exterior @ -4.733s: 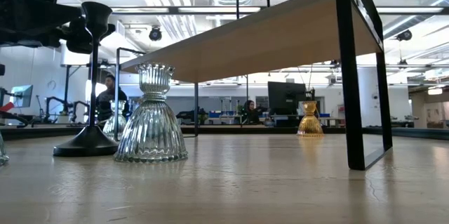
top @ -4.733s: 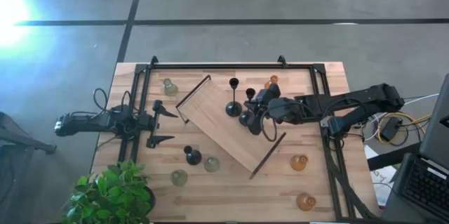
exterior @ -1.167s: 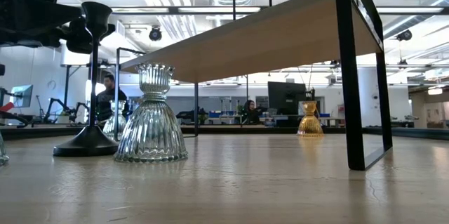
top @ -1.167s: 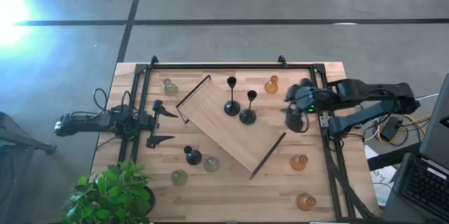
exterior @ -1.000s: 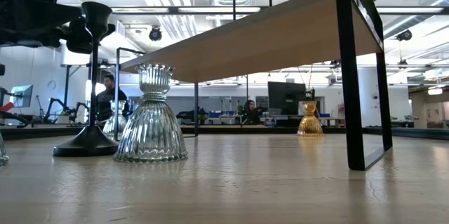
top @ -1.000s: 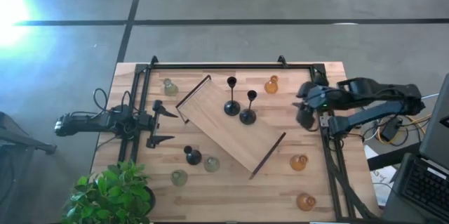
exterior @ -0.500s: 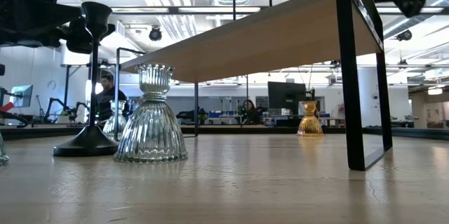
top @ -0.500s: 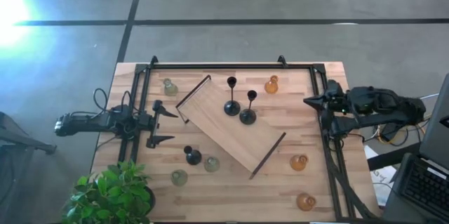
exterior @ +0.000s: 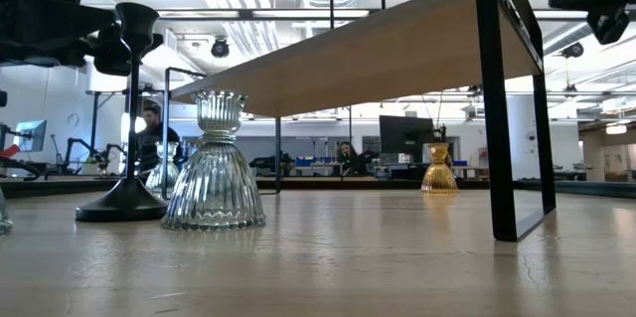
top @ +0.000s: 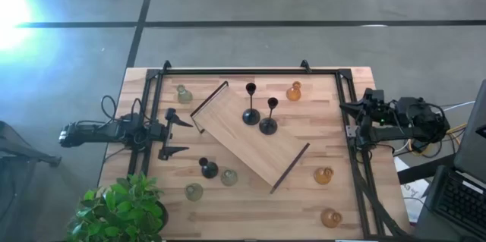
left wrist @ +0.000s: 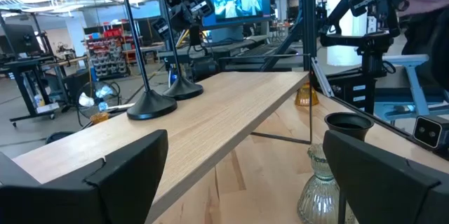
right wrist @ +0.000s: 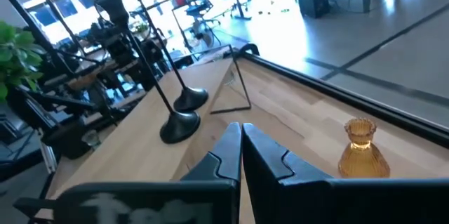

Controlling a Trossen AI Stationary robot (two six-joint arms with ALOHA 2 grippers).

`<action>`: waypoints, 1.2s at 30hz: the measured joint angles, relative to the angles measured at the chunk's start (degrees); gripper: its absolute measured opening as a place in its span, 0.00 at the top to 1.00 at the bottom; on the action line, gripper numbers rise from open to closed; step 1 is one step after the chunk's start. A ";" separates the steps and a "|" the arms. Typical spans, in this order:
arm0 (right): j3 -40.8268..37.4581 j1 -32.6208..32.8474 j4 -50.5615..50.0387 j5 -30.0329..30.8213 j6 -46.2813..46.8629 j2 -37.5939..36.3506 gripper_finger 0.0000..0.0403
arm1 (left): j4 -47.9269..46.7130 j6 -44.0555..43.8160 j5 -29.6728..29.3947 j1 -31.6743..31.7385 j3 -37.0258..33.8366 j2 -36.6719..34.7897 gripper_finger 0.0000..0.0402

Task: Pick & Place candle stick holders
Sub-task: Put the black candle holder on the shelf

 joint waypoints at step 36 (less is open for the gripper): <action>0.09 0.00 -0.09 0.00 -0.02 6.40 0.98 | 43.50 -30.31 -0.04 -0.02 2.03 0.00 0.05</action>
